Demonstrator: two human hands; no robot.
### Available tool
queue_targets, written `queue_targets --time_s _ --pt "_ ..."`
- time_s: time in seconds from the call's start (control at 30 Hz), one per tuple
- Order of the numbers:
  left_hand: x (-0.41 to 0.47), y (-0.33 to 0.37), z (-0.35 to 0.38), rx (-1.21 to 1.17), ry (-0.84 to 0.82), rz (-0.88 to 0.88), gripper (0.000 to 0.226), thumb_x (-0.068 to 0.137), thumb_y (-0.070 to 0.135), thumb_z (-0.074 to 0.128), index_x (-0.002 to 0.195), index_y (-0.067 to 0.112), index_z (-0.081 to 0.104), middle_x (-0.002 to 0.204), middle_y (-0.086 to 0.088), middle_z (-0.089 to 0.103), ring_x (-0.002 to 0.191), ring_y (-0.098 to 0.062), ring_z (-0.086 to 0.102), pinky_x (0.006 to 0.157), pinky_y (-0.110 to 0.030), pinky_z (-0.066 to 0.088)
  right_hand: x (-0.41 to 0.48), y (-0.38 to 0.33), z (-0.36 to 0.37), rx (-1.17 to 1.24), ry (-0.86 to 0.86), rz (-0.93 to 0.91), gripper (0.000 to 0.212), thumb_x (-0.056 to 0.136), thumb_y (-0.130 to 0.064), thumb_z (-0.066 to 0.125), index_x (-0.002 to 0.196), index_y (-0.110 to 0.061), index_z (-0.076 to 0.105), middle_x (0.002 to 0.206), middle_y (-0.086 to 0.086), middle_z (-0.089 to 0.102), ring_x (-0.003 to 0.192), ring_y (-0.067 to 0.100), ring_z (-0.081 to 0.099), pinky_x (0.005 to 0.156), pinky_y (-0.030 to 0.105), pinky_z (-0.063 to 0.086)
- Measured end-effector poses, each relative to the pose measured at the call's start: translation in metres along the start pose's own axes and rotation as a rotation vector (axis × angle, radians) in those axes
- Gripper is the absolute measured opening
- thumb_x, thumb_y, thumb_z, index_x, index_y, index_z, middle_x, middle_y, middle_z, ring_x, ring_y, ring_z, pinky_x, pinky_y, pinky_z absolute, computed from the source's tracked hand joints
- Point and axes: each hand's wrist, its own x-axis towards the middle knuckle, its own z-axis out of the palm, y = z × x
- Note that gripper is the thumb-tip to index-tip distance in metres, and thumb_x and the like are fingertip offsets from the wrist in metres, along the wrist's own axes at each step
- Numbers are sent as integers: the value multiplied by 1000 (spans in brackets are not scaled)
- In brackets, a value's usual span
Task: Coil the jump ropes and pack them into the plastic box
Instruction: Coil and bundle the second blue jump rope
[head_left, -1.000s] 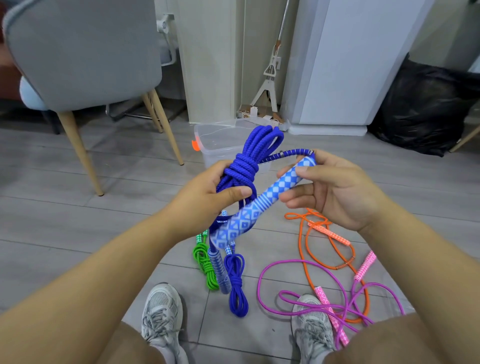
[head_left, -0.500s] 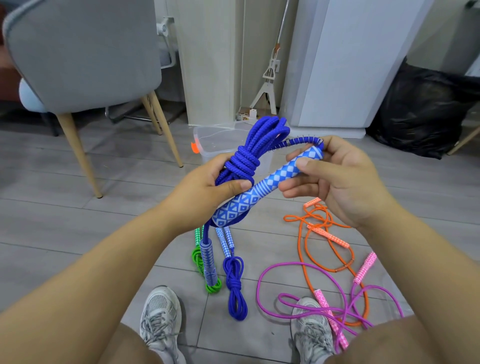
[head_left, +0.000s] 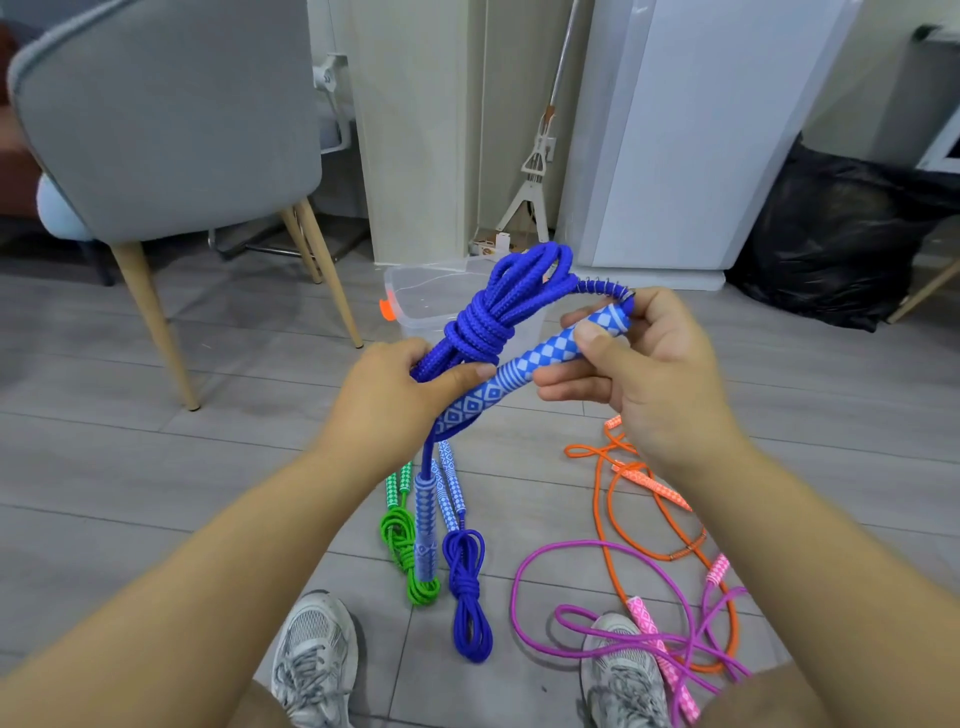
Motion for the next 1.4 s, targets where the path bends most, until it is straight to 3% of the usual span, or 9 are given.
queue_targets --time_s 0.23,0.5,0.6,0.7,0.8,0.93,1.1,1.2,1.4 --pt "-2 3 3 68 89 -9 48 77 55 62 72 9 51 64 -7 50 59 -19 42 54 -32 34 1 1 9 44 52 -14 13 92 3 48 92 -7 41 106 25 50 51 20 66 50 28 55" --pt "2 2 5 58 94 -41 54 75 63 58 78 9 56 72 -12 60 65 -26 52 58 -35 42 5 2 13 45 106 -33 11 93 0 48 93 -9 41 117 35 46 49 18 65 50 29 56" --pt "4 1 5 75 97 -76 56 74 67 57 74 11 55 68 -10 59 60 -23 52 53 -32 41 6 3 13 40 120 -41 12 94 -1 48 92 -11 41 118 33 46 50 18 65 50 29 56" --pt "7 2 5 -11 63 -139 50 73 68 59 74 18 57 70 -6 63 51 -19 63 46 -29 51 7 4 15 24 115 -64 14 94 -1 47 91 -12 40 111 25 48 51 19 66 52 30 57" --pt "9 4 5 7 31 -151 49 75 67 58 76 18 59 70 -7 65 44 -16 63 39 -22 48 9 5 15 32 124 -75 15 94 -1 47 91 -13 39 108 22 48 51 18 65 52 29 57" --pt "8 9 5 80 -9 -168 52 83 66 47 79 15 57 67 -8 63 42 -25 64 52 -40 58 5 12 19 14 112 -86 16 92 3 47 97 -9 38 102 17 52 53 19 66 54 29 57" --pt "9 14 6 87 -28 -116 52 87 62 42 72 14 54 61 -6 58 52 -29 64 64 -45 57 4 17 26 28 71 -47 19 91 4 49 88 -11 38 93 11 54 57 17 66 56 27 57" --pt "10 8 5 119 -35 -46 50 83 63 47 72 16 57 62 -4 56 64 -27 60 66 -47 55 6 19 22 11 65 -4 18 91 2 49 88 -13 40 101 14 52 58 17 67 54 27 56" --pt "9 -1 7 -29 -65 16 26 83 43 63 85 17 62 76 -6 61 74 -30 61 71 -51 54 4 23 18 -40 0 89 20 91 1 50 93 -18 43 103 13 57 53 15 63 45 25 51"
